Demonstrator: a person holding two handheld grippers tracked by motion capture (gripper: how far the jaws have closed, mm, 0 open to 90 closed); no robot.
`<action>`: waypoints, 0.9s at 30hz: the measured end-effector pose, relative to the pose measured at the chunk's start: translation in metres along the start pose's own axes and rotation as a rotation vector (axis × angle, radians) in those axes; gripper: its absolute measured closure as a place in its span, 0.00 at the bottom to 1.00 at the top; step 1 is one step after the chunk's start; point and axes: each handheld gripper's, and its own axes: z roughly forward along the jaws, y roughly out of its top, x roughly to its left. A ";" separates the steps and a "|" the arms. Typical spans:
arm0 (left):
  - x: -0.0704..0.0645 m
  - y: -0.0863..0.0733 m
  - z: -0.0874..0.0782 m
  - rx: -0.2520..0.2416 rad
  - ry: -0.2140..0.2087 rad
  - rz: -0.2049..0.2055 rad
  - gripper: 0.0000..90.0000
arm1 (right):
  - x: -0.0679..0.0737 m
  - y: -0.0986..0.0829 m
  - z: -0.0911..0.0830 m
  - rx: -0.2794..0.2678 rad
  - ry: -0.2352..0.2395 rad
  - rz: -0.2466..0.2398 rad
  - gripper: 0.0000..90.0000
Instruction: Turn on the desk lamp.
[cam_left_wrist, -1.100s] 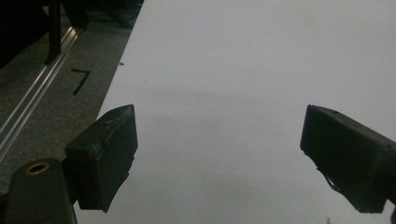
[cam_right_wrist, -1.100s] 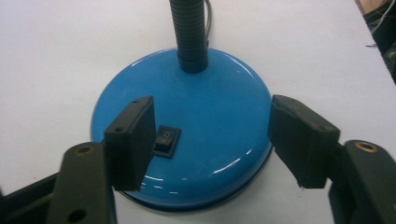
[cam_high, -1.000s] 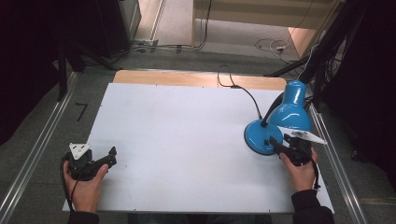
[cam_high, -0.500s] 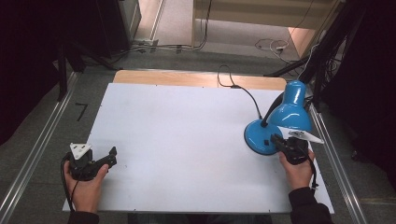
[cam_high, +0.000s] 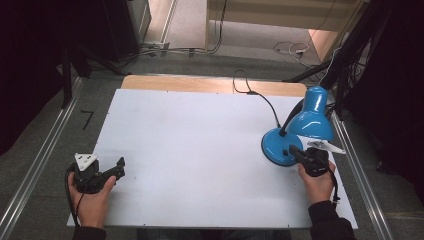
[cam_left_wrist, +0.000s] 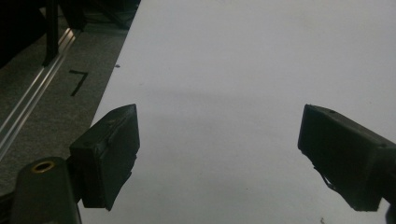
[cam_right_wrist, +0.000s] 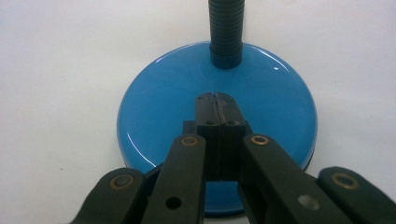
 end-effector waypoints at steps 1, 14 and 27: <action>0.000 0.000 0.001 0.000 -0.001 -0.001 0.15 | 0.000 0.000 0.001 0.002 0.001 0.003 0.97; -0.001 0.000 0.002 0.003 -0.010 0.002 0.16 | 0.005 -0.002 0.003 0.014 0.001 -0.021 0.97; 0.002 -0.001 0.005 0.010 -0.021 -0.025 0.16 | 0.005 -0.004 0.005 0.023 0.008 -0.026 0.97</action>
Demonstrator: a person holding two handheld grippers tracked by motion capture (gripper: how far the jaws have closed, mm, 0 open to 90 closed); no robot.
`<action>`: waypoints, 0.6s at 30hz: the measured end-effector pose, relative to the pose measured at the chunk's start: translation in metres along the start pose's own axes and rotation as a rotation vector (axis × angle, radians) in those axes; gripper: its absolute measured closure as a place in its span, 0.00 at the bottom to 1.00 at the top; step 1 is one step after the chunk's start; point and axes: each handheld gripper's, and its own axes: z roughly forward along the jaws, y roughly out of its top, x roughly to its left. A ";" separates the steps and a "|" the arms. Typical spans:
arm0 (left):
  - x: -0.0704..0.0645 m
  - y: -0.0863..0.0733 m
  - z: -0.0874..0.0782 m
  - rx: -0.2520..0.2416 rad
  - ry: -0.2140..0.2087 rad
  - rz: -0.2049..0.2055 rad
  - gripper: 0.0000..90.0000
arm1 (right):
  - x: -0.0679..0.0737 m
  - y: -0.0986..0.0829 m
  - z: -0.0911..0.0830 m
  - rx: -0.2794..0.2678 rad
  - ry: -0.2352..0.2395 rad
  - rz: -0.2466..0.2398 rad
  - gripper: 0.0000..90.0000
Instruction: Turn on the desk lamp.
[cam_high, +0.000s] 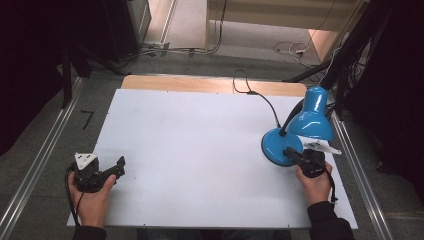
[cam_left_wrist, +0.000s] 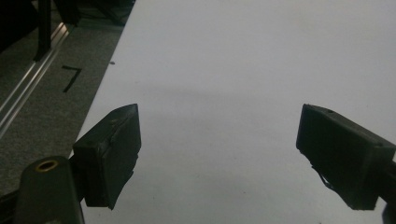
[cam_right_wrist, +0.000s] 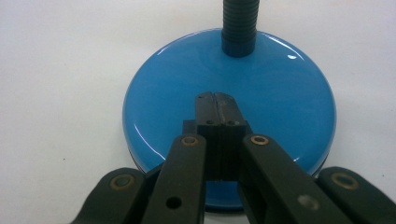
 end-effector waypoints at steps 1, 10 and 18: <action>0.000 0.000 0.000 -0.004 -0.002 -0.006 0.16 | 0.000 0.000 0.000 0.000 0.001 0.004 0.97; -0.002 0.001 -0.003 -0.012 -0.008 0.014 0.16 | 0.002 -0.001 0.001 -0.003 -0.014 -0.018 0.97; -0.002 0.000 -0.001 0.000 -0.011 0.013 0.16 | 0.002 -0.002 0.001 -0.008 -0.016 -0.013 0.98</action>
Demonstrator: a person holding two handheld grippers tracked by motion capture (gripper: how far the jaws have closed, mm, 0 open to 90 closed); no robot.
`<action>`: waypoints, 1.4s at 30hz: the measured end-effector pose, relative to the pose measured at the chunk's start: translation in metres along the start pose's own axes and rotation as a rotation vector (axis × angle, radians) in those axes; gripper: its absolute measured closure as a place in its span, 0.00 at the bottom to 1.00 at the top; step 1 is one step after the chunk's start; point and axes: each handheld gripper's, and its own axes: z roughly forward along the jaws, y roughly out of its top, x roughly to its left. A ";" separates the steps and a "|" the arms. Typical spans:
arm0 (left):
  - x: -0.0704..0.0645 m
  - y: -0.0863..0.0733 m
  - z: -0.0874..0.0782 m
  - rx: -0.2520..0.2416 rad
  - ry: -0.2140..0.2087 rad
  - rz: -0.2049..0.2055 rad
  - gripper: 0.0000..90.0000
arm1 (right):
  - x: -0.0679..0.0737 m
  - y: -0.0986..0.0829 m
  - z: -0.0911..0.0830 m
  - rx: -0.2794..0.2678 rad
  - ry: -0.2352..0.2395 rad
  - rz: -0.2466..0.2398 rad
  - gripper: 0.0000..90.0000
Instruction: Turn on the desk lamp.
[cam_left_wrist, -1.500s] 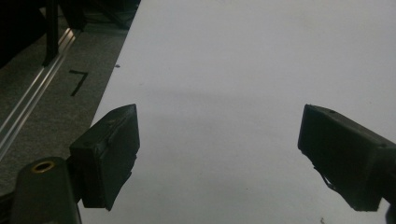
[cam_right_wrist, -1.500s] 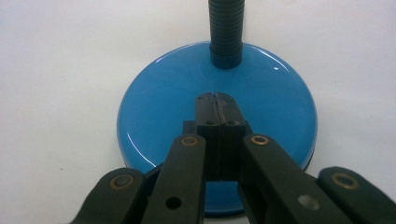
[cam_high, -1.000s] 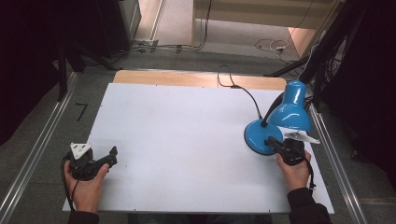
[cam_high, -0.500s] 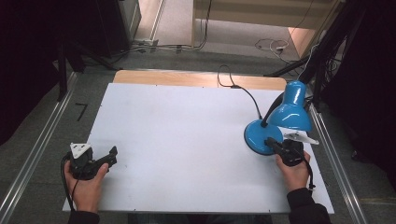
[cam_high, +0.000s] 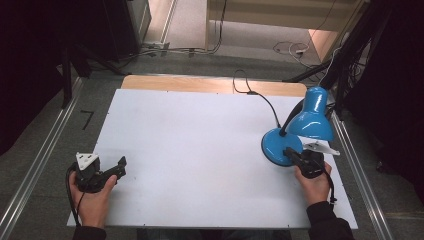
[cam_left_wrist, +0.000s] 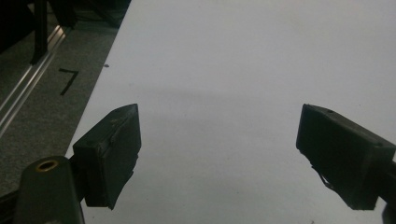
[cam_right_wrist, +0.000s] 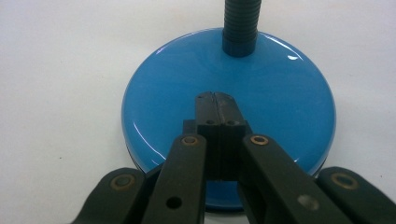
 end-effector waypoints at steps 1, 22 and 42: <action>0.000 0.000 0.000 0.000 0.000 0.000 0.16 | 0.000 0.000 0.000 -0.002 -0.003 0.001 0.98; -0.002 0.000 -0.001 -0.003 -0.006 0.007 0.16 | 0.003 -0.001 -0.001 -0.003 -0.010 -0.015 0.98; -0.001 0.000 0.000 -0.002 -0.009 0.004 0.16 | 0.006 -0.004 -0.002 0.002 -0.005 -0.029 0.98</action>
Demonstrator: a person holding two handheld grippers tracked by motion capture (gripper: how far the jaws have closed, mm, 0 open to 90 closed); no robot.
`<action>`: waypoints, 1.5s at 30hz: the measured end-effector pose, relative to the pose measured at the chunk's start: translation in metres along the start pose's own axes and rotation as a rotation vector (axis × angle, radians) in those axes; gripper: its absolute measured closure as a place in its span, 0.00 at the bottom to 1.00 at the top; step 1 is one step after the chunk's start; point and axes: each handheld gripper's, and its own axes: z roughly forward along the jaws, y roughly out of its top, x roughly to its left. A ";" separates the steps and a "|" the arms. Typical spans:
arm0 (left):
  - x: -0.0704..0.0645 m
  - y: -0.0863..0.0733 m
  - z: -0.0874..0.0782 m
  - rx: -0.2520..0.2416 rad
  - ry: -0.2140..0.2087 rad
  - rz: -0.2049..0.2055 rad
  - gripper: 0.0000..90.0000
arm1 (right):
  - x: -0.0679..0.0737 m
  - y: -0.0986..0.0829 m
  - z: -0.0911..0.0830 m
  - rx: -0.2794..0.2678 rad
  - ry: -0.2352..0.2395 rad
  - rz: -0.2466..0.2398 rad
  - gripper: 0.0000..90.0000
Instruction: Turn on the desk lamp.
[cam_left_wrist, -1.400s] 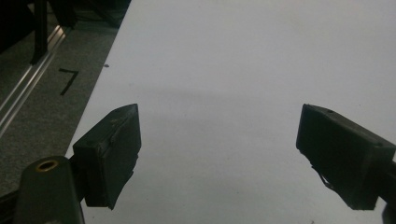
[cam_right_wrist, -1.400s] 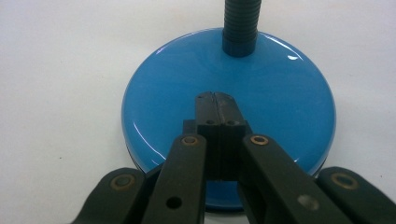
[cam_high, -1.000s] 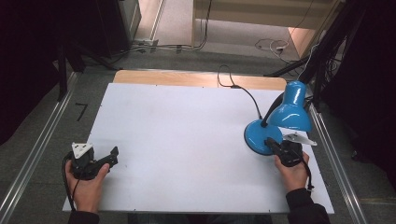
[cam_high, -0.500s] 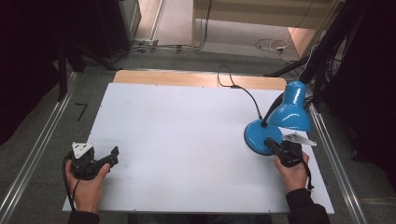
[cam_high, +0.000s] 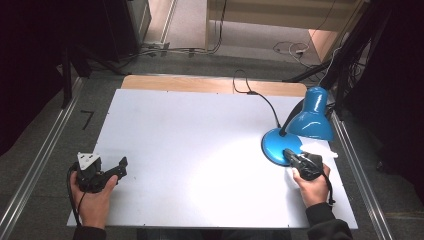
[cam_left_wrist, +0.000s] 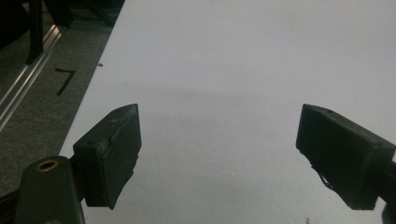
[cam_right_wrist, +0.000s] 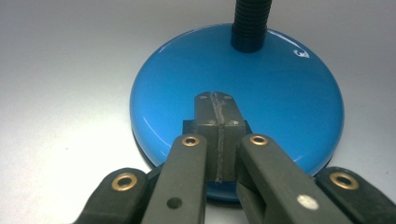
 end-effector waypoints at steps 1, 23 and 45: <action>0.000 0.000 0.000 0.001 0.000 0.000 0.16 | 0.000 0.000 0.000 0.000 0.000 0.000 0.98; -0.001 0.001 0.000 0.001 -0.008 0.003 0.17 | -0.010 0.007 -0.003 -0.032 0.018 0.072 0.77; -0.001 0.001 -0.001 0.000 -0.014 0.005 0.17 | -0.009 0.003 -0.004 -0.020 -0.004 0.084 0.29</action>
